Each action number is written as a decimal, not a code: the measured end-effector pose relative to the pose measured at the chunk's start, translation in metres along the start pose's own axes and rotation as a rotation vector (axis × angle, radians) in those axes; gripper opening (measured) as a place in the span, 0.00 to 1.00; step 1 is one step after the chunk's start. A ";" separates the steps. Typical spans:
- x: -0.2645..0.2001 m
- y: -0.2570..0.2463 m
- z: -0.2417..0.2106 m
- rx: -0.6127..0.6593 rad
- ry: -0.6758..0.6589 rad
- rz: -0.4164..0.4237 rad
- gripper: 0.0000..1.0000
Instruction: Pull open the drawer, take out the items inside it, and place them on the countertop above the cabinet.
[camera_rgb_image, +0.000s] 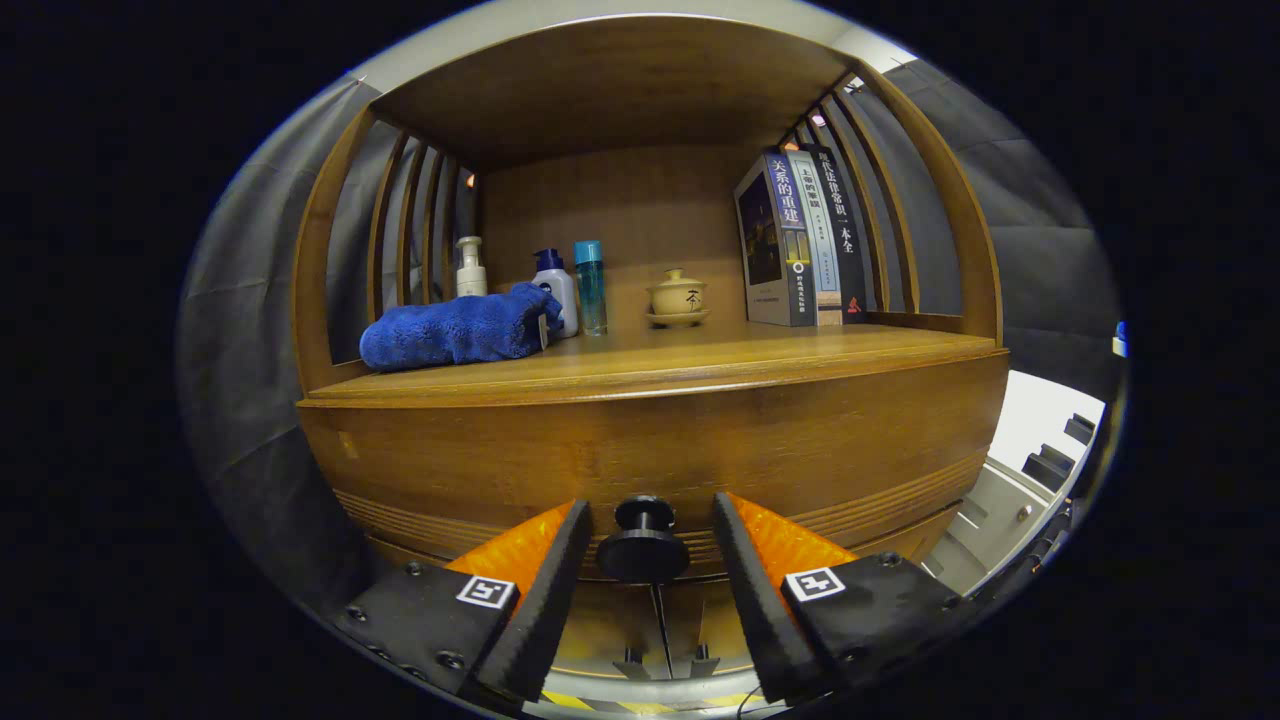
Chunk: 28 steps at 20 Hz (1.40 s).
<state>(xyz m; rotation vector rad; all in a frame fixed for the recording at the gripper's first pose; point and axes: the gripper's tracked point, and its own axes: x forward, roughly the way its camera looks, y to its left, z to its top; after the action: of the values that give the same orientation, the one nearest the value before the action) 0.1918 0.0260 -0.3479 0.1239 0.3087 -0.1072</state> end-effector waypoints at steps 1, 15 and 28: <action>0.003 0.000 0.001 0.000 -0.010 -0.007 0.70; -0.009 0.004 -0.008 -0.007 -0.006 0.010 0.38; -0.086 0.010 -0.020 0.017 0.068 0.032 0.37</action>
<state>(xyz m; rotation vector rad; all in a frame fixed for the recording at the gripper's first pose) 0.1056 0.0458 -0.3393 0.1492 0.3741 -0.0741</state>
